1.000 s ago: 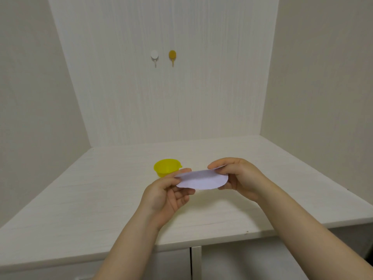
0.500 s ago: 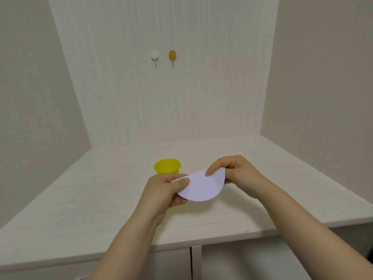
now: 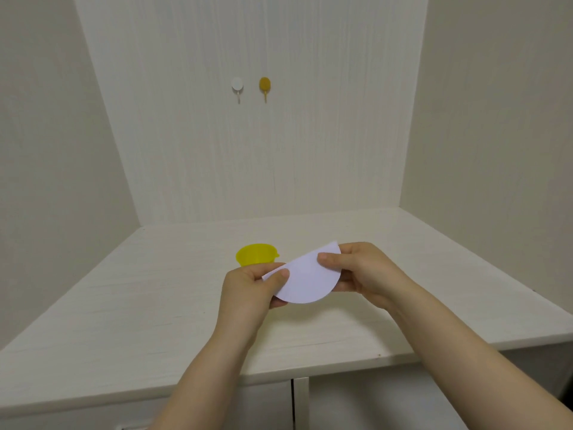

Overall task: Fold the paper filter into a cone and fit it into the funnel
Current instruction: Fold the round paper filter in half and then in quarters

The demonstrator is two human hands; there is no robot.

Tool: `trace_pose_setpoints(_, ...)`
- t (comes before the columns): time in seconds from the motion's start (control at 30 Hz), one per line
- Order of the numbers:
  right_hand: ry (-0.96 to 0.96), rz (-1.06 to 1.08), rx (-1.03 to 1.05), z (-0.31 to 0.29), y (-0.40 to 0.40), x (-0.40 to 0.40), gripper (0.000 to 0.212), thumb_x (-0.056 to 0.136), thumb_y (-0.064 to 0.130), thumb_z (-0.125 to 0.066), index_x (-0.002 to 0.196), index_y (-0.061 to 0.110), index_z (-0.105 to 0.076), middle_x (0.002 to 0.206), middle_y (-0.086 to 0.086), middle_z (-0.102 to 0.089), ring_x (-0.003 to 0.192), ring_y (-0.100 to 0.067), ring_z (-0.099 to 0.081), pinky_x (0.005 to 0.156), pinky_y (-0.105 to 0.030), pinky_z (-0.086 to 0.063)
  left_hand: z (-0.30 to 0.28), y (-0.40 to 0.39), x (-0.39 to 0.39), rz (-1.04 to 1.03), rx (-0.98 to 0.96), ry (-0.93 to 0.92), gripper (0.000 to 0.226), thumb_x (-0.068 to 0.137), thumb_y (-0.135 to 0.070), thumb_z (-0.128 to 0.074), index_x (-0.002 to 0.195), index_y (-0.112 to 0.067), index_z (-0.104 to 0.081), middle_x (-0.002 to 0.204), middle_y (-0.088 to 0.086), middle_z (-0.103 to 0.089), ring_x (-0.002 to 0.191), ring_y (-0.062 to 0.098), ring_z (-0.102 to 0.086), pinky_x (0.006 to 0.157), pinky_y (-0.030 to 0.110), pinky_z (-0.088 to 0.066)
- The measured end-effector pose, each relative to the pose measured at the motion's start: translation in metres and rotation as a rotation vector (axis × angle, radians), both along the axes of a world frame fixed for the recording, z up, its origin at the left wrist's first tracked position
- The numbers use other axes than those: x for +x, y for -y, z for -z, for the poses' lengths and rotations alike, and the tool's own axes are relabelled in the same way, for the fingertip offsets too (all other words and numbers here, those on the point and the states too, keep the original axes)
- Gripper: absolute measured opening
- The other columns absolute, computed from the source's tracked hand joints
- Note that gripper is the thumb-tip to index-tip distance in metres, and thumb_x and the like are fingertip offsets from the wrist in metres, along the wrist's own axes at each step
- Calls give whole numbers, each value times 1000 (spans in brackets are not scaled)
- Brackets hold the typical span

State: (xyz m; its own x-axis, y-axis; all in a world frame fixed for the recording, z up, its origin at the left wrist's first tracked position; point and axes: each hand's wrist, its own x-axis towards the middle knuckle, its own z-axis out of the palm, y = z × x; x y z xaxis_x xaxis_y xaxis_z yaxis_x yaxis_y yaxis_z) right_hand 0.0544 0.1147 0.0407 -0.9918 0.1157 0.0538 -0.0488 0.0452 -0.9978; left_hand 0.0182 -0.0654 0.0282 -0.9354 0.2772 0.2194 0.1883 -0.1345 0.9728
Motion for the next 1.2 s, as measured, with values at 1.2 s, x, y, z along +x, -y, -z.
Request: trace_pose_setpoints(1.2, -186, 93, 51, 0, 13, 6, 24, 85, 22, -60, 65, 13, -68, 61, 4, -70, 58, -13, -66, 52, -17, -50, -13, -4, -5, 138, -197, 23, 19, 77, -5, -65, 60, -14, -70, 50, -8, -68, 44, 5, -59, 43, 15, -47)
